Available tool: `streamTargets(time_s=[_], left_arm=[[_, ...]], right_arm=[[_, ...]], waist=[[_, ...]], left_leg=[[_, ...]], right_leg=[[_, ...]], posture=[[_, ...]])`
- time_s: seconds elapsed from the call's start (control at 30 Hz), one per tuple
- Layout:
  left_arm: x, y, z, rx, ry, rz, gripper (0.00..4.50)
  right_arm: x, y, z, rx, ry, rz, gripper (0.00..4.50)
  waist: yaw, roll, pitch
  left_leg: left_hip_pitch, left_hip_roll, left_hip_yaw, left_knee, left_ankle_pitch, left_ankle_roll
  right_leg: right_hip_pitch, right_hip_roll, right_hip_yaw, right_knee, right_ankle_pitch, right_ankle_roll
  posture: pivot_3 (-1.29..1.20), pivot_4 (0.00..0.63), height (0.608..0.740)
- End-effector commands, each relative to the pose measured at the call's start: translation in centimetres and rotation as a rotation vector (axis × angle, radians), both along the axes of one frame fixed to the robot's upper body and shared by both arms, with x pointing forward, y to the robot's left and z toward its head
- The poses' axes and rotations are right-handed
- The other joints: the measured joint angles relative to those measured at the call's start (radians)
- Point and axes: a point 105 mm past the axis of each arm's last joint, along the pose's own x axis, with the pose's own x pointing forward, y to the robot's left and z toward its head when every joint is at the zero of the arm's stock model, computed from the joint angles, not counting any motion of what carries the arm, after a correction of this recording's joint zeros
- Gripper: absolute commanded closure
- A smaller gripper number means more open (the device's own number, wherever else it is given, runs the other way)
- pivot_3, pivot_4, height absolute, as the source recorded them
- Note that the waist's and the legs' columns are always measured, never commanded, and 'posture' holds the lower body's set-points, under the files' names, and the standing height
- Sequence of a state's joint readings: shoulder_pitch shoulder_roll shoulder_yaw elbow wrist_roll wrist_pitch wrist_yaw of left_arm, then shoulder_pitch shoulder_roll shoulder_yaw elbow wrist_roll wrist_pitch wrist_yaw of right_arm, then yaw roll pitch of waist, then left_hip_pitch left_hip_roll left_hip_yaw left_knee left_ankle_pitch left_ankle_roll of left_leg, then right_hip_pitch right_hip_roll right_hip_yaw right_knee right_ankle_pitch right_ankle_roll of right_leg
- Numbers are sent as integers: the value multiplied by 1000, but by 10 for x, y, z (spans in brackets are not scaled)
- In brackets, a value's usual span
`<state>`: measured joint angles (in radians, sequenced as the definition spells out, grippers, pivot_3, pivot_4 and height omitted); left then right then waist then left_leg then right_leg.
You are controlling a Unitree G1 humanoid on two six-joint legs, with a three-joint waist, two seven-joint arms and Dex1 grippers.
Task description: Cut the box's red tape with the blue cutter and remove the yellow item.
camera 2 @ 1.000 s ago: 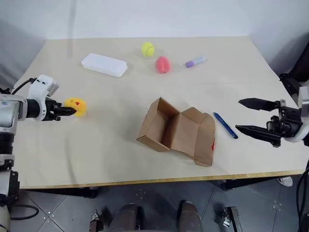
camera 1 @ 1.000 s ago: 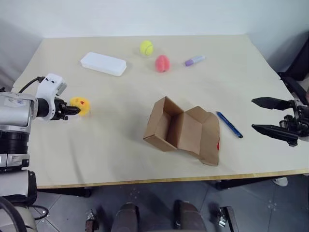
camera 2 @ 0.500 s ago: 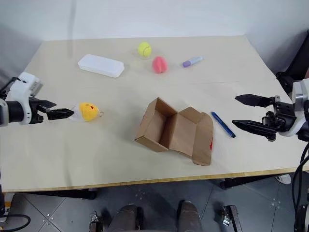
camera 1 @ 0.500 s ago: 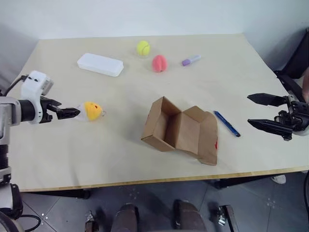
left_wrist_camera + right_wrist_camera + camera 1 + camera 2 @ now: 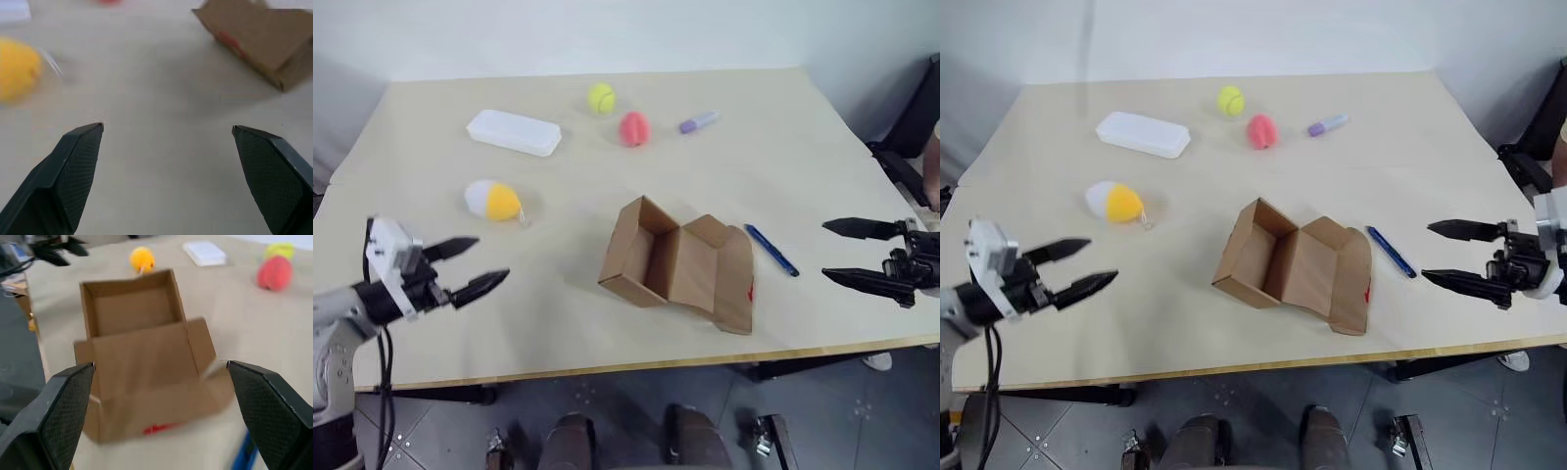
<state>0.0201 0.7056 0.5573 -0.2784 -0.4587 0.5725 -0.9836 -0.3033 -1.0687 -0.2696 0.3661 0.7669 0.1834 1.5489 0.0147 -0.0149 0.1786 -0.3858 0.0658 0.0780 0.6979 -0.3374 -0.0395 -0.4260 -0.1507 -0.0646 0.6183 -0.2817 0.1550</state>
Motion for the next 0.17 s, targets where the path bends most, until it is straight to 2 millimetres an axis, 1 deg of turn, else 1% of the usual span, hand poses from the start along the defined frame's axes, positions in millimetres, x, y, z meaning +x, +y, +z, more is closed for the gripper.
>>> streamTargets(time_s=[0.03,0.17], left_arm=[[-6,0,1,-1,-58,12,27],[-15,-9,-2,5,-73,-12,27]], right_arm=[[-6,1,6,-3,-50,60,0],[-4,-1,3,3,-58,46,0]], waist=[[0,1,0],[1,1,0]], left_leg=[[0,0,0,0,0,0],[0,0,0,0,0,0]], right_leg=[[0,0,0,0,0,-1],[1,0,0,-1,0,-1]], posture=[[0,150,740],[0,150,740]])
